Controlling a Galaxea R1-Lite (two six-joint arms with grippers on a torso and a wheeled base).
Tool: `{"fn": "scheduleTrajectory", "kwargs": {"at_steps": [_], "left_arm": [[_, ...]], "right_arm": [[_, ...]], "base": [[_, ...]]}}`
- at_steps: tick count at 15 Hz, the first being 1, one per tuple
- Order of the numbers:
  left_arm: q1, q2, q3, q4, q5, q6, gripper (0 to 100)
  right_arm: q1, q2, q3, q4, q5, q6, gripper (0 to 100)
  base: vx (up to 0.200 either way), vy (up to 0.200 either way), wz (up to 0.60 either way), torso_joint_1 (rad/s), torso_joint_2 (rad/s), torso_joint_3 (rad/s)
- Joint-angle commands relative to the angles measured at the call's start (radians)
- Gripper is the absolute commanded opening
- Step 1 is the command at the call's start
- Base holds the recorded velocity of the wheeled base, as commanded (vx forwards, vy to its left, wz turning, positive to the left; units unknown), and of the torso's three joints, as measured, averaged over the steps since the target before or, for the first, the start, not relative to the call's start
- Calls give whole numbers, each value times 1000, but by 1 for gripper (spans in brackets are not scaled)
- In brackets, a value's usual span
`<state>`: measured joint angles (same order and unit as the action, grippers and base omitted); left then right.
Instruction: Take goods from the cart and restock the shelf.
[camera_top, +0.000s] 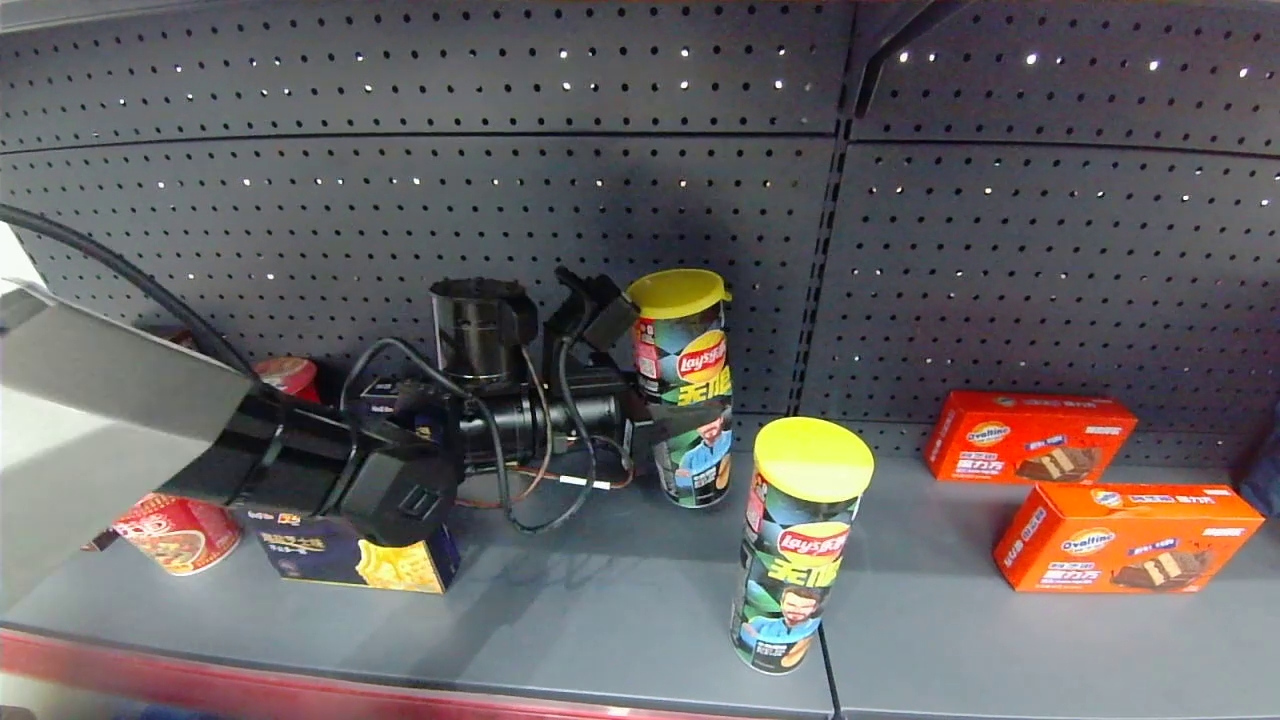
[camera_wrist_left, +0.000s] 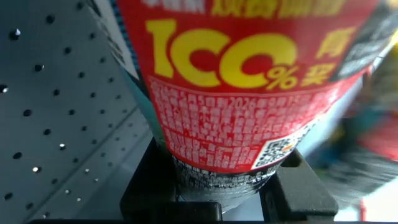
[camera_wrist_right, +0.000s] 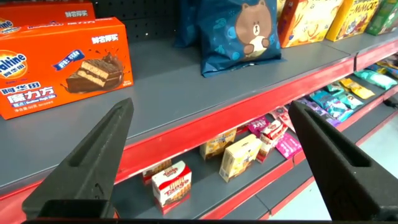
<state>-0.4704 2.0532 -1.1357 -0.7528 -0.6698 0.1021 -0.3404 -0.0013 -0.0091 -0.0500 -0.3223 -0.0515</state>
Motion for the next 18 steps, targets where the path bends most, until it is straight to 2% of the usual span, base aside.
{"fn": "scheduleTrajectory", "kwargs": {"at_steps": [1, 5, 8, 9, 10, 11, 12, 15, 18], "left_arm": [[-4, 74, -45, 3, -4, 1, 0], [-13, 145, -113, 23, -7, 4, 0], [-33, 173, -208, 112, -7, 8, 0], [-34, 188, -254, 147, -7, 28, 0], [-36, 203, -312, 214, -7, 67, 0], [-37, 208, -331, 242, -7, 82, 0], [-43, 220, -371, 296, -7, 111, 0], [-50, 260, -444, 317, -44, 117, 0], [-62, 277, -453, 320, -45, 117, 0]], "right_arm": [[0, 1, 0, -1, 0, -1, 100], [0, 1, 0, -1, 0, -1, 100], [0, 1, 0, -1, 0, -1, 100], [1, 1, 0, -1, 0, -1, 100], [1, 1, 0, -1, 2, 7, 100], [0, 1, 0, 1, 3, 12, 100], [0, 1, 0, 1, 16, 25, 100], [0, 1, 0, 1, 16, 27, 100], [0, 1, 0, 1, 16, 27, 100]], "base": [[0, 0, 0, 0, 0, 0], [0, 0, 0, 0, 0, 0], [0, 0, 0, 0, 0, 0], [0, 0, 0, 0, 0, 0], [0, 0, 0, 0, 0, 0], [0, 0, 0, 0, 0, 0], [0, 0, 0, 0, 0, 0], [0, 0, 0, 0, 0, 0], [0, 0, 0, 0, 0, 0]]}}
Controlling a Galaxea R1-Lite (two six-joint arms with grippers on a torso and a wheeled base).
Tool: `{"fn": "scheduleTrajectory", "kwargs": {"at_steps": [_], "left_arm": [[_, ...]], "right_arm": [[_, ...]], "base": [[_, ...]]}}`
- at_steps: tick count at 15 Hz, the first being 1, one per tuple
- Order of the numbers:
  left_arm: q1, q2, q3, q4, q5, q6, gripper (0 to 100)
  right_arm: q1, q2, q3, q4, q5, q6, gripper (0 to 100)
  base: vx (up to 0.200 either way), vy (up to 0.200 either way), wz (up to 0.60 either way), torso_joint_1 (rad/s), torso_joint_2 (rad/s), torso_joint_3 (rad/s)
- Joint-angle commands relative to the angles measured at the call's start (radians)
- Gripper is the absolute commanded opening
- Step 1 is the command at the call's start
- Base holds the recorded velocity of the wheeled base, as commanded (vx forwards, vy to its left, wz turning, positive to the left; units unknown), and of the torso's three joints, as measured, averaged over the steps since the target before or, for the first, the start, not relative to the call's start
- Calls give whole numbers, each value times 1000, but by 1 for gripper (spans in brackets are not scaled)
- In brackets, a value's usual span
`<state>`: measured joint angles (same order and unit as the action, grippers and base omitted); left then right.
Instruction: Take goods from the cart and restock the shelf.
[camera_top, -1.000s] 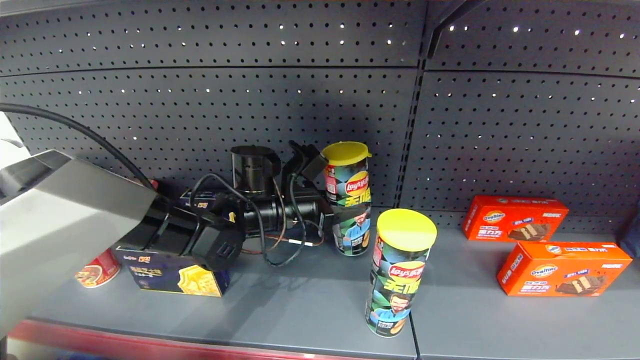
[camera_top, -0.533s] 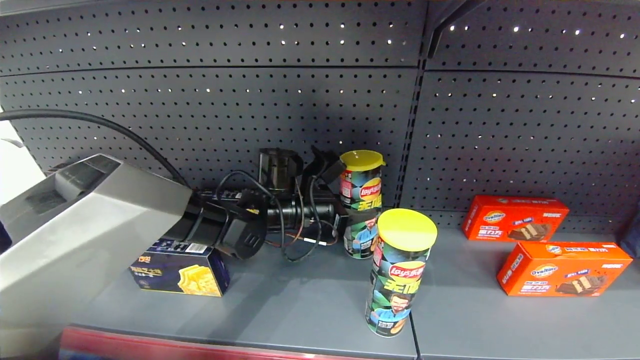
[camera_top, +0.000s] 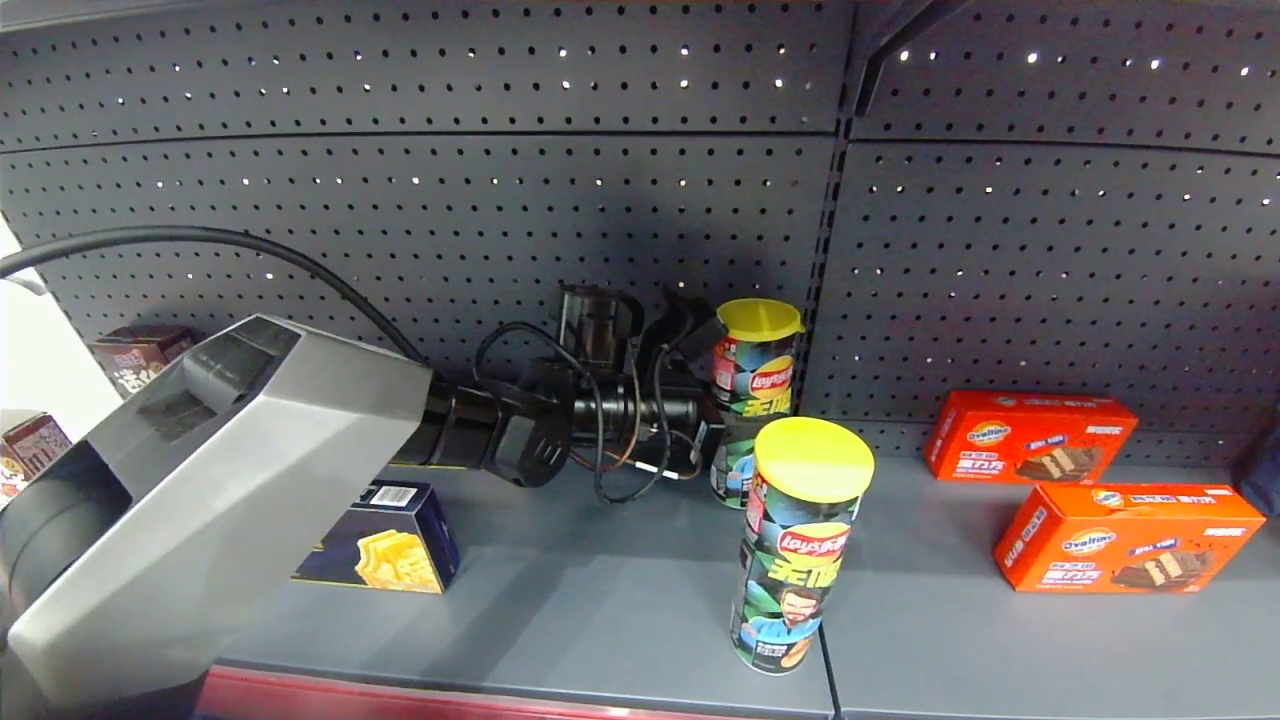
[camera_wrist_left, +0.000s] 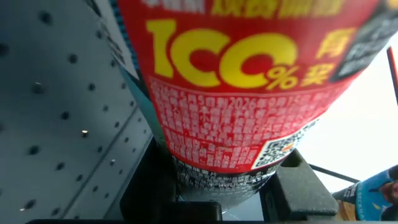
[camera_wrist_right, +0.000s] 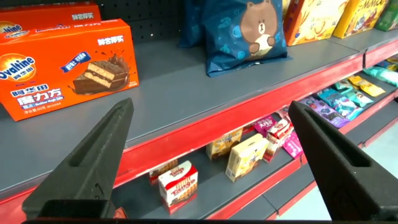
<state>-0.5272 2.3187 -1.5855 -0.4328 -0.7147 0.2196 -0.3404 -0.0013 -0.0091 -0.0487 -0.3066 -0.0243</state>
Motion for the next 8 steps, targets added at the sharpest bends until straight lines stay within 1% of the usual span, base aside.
{"fn": "scheduleTrajectory", "kwargs": {"at_steps": [1, 6, 8], "left_arm": [[-7, 16, -4, -1, 0, 0, 0], [-8, 21, 4, -1, 1, 3, 0], [-8, 22, 10, -1, 0, 12, 0]], "right_arm": [[0, 1, 0, 0, 0, 0, 100], [0, 1, 0, 0, 0, -2, 100], [0, 1, 0, 0, 0, 0, 100]], "base": [[0, 0, 0, 0, 0, 0], [0, 0, 0, 0, 0, 0], [0, 0, 0, 0, 0, 0]]}}
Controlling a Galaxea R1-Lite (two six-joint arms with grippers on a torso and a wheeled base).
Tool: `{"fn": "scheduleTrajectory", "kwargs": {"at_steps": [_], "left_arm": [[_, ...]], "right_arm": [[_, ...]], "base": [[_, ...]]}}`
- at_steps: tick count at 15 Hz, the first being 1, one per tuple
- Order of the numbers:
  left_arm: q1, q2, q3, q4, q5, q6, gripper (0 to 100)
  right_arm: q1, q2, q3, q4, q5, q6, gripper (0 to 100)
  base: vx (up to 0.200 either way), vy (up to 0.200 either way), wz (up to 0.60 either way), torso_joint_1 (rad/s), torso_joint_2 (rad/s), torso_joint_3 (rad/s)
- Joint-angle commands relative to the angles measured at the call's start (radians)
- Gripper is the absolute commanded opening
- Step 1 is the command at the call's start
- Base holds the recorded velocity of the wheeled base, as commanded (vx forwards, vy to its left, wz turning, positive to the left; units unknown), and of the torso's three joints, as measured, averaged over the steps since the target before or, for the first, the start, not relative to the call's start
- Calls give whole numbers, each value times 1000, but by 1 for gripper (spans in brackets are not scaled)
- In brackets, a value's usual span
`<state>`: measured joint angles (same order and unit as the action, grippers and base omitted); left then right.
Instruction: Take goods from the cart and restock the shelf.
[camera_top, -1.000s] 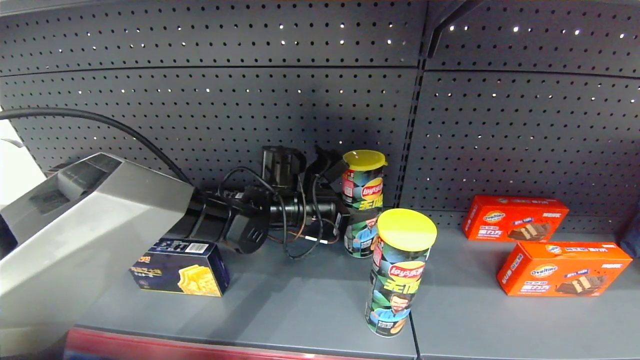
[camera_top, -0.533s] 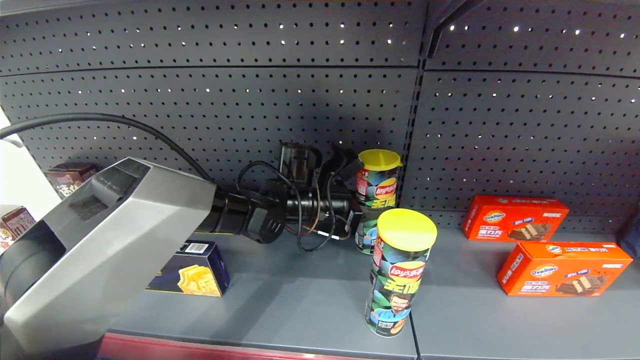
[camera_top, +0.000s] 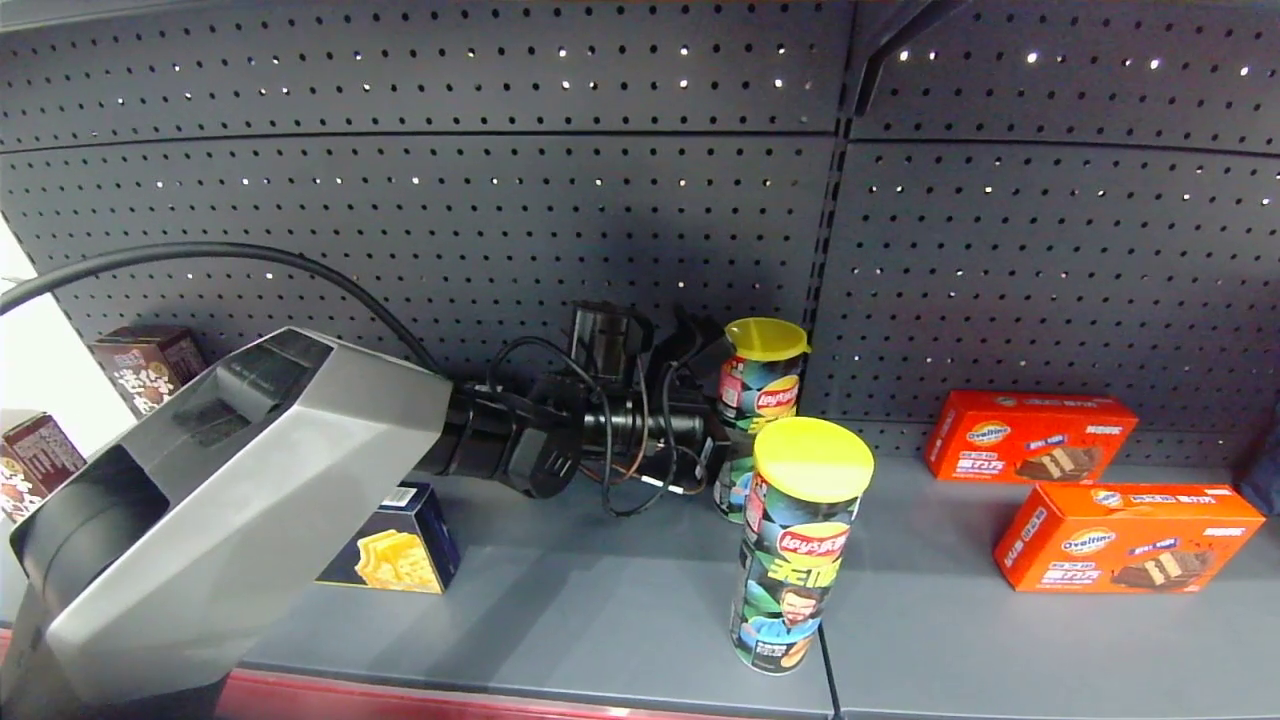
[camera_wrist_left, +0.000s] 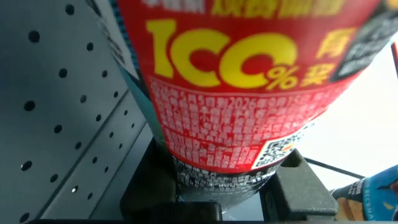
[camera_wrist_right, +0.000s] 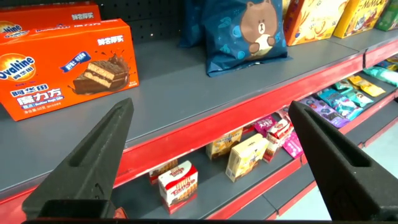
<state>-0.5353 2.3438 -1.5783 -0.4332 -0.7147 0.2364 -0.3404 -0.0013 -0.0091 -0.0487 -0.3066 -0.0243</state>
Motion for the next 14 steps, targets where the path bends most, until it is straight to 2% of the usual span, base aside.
{"fn": "scheduleTrajectory", "kwargs": {"at_steps": [1, 2, 9, 11, 12, 13, 14], "left_arm": [[1, -1, 1, 1, 1, 9, 0], [1, 0, 3, 1, 1, 11, 100], [3, -5, 6, -1, 4, 14, 100], [1, -60, 61, -2, 4, 20, 100], [3, -78, 93, -4, 4, 35, 100], [14, -106, 152, -9, 4, 78, 100], [25, -121, 181, -12, 4, 96, 100]], "right_arm": [[0, 1, 0, 0, 0, 0, 100], [0, 1, 0, 0, 0, -2, 100], [0, 1, 0, 0, 0, -2, 100], [0, 1, 0, 0, 0, -2, 100], [0, 1, 0, 0, 0, -3, 100], [0, 1, 0, 0, 0, -5, 100], [0, 1, 0, 0, 0, -5, 100]], "base": [[0, 0, 0, 0, 0, 0], [0, 0, 0, 0, 0, 0], [0, 0, 0, 0, 0, 0], [0, 0, 0, 0, 0, 0], [0, 0, 0, 0, 0, 0], [0, 0, 0, 0, 0, 0], [0, 0, 0, 0, 0, 0]]}}
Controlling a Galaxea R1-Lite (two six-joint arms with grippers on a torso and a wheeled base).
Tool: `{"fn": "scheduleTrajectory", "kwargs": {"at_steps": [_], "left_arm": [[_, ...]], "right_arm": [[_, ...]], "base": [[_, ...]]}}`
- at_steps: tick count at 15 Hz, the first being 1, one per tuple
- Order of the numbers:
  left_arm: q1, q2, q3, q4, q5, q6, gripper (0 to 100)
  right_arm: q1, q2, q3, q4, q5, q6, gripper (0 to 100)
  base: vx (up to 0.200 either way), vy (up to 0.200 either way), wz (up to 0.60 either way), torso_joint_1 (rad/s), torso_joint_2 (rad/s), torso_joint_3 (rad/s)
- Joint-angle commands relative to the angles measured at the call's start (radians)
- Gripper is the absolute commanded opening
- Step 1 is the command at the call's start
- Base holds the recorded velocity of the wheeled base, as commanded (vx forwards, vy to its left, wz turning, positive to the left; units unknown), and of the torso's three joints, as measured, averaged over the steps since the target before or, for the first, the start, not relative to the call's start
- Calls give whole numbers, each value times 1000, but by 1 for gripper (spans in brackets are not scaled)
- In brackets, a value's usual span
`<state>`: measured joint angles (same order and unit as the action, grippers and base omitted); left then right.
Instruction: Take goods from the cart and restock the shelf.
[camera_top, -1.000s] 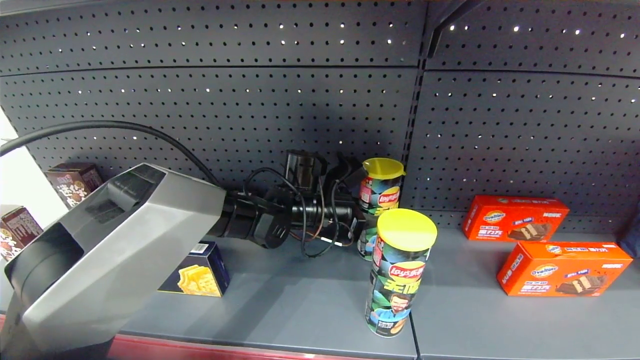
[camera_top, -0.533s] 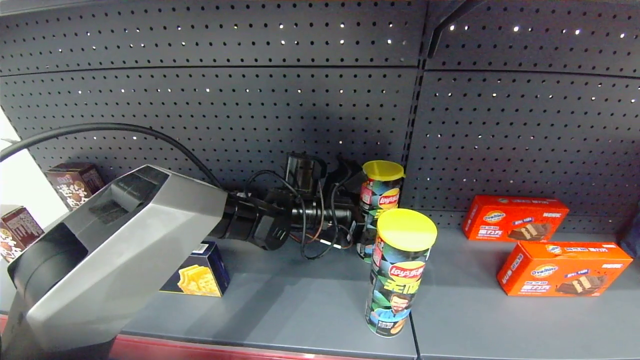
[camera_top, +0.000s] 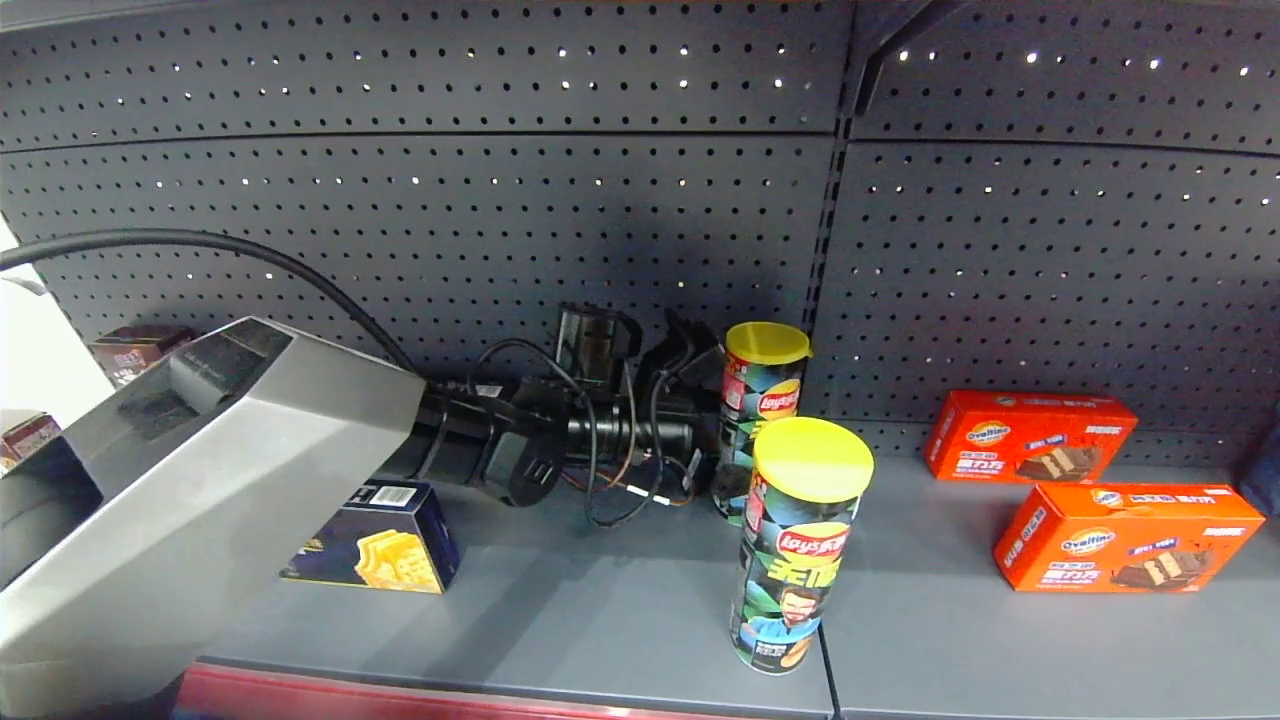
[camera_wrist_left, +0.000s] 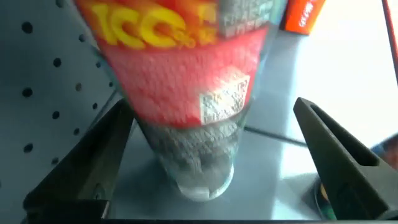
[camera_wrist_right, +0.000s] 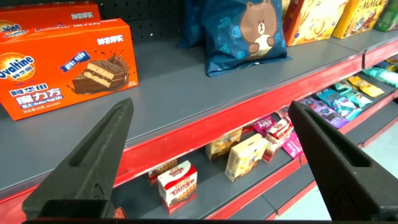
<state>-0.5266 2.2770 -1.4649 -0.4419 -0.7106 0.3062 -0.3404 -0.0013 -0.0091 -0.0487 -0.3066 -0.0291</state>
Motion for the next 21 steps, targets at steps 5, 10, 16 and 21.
{"fn": "scheduleTrajectory", "kwargs": {"at_steps": [5, 10, 16, 21], "left_arm": [[88, -175, 253, -67, -4, 47, 100], [108, -291, 359, -75, 2, 44, 100], [82, -588, 594, -74, 160, -39, 100], [74, -926, 804, 2, 408, -141, 100]], "right_arm": [[0, 1, 0, 0, 0, -2, 100], [0, 1, 0, 0, 1, -2, 100], [0, 1, 0, 0, 172, -23, 100], [23, 1, -15, 43, 296, -38, 100]], "base": [[0, 0, 0, 0, 0, 0], [0, 0, 0, 0, 0, 0], [0, 0, 0, 0, 0, 0], [0, 0, 0, 0, 0, 0]]}}
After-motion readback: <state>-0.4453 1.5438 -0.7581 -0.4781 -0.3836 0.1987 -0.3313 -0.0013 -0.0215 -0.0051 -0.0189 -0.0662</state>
